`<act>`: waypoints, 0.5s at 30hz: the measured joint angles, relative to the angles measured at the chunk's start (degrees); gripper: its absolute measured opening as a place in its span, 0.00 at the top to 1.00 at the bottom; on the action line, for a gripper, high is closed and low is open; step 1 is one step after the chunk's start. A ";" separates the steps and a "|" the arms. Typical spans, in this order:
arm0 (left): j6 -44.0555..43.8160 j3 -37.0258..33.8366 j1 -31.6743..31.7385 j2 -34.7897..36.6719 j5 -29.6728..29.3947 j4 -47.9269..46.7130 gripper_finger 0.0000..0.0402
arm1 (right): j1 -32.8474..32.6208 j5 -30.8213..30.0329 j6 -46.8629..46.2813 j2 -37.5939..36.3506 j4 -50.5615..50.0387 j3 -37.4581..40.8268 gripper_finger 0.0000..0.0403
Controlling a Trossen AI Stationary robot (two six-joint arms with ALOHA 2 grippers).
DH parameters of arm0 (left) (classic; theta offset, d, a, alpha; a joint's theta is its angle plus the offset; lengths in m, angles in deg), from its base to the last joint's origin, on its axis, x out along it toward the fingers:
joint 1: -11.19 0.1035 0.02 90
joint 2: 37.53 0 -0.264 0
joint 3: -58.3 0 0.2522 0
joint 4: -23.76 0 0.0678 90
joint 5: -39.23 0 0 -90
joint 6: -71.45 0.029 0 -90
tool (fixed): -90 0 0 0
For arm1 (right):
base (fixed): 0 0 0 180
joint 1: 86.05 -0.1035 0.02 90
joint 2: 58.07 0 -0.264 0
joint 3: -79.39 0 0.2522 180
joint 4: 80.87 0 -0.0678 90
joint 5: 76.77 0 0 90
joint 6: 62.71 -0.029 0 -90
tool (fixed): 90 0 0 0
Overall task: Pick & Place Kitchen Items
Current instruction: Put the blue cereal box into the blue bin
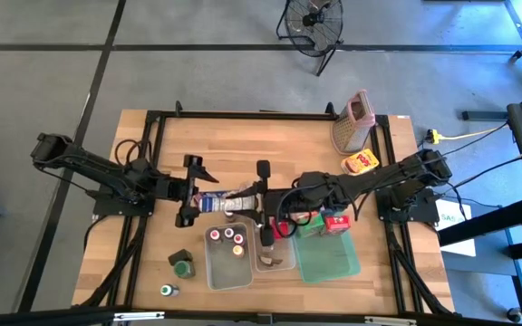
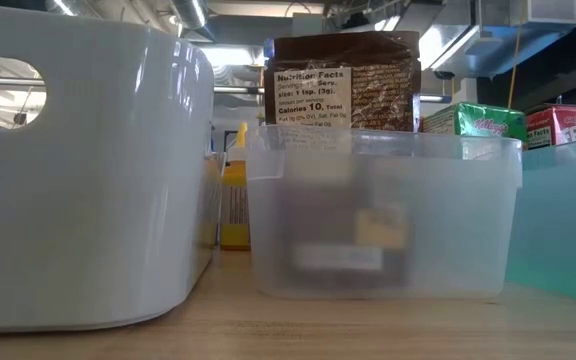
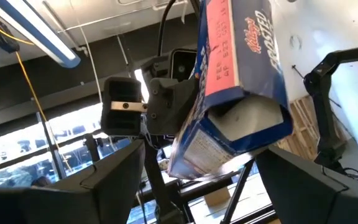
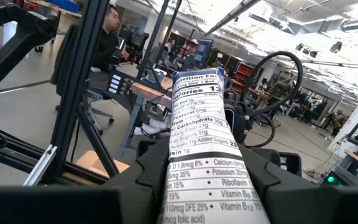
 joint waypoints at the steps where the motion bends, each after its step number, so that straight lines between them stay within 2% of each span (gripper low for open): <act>1: -0.27 0.00 0.00 0.00 0.39 0.18 0.24 | 0.12 0.01 0.11 0.01 0.00 0.00 0.70; 15: 2.03 0.03 0.00 -0.53 0.50 1.99 0.25 | 2.25 0.30 -0.64 0.03 -0.24 0.00 0.70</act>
